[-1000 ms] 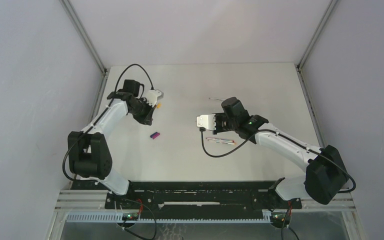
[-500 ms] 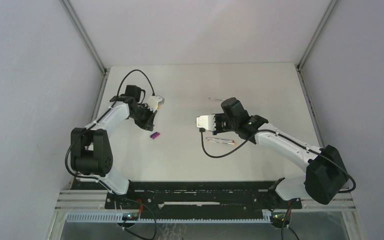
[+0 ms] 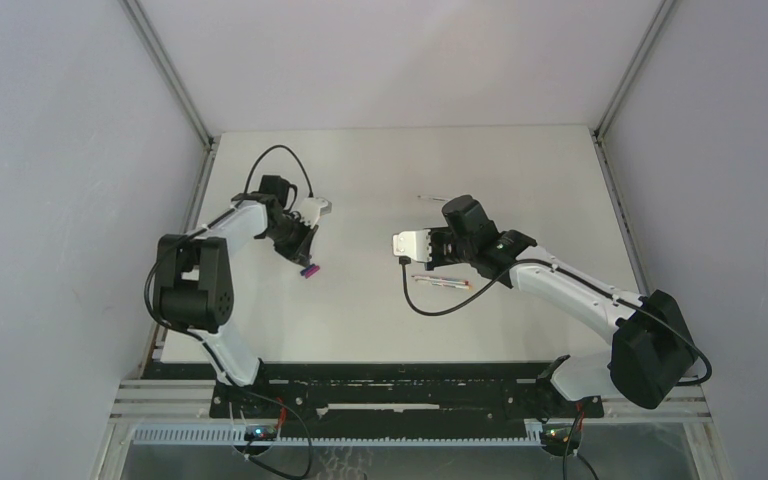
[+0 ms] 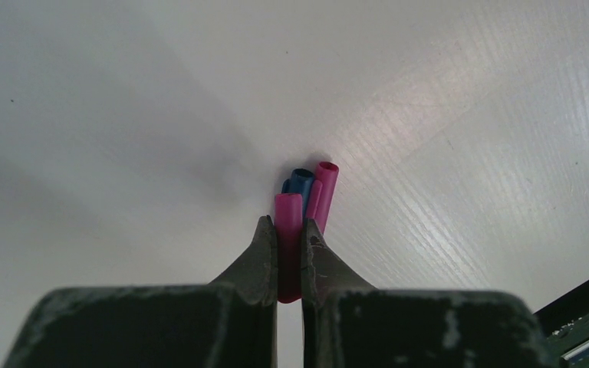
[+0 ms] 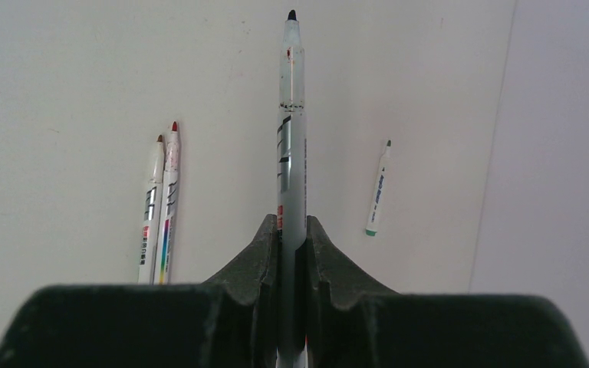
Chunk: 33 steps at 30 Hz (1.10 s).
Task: Open the pen caps
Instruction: Place the pen cap at the center of the board.
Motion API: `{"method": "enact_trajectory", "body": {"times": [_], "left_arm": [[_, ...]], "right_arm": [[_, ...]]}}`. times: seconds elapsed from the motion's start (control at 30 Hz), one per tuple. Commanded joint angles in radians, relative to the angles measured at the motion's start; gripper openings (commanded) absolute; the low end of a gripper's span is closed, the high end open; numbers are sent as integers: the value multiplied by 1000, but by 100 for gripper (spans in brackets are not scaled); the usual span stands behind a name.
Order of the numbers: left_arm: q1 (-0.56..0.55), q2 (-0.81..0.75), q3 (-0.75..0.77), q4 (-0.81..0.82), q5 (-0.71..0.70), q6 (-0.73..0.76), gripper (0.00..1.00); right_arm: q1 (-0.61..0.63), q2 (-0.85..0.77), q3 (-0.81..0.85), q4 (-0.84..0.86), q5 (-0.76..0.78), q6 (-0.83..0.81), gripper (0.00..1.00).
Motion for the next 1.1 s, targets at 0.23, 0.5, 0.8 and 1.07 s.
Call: {"method": "enact_trajectory", "body": {"times": [0.23,0.5,0.8,1.07], "left_arm": [[20,33,23,13,31,-23,6],[30,40,27,9,44,-24,11],[38,45,31,9,50,-27,15],[38,47,32,7,52,-27,20]], "right_arm": [[6,-27,6,9,-6,-11,0],[7,-23,6,7,-4,-14,0],[9,-21,6,7,-1,-18,0],[11,-20,6,7,2,-19,0]]}}
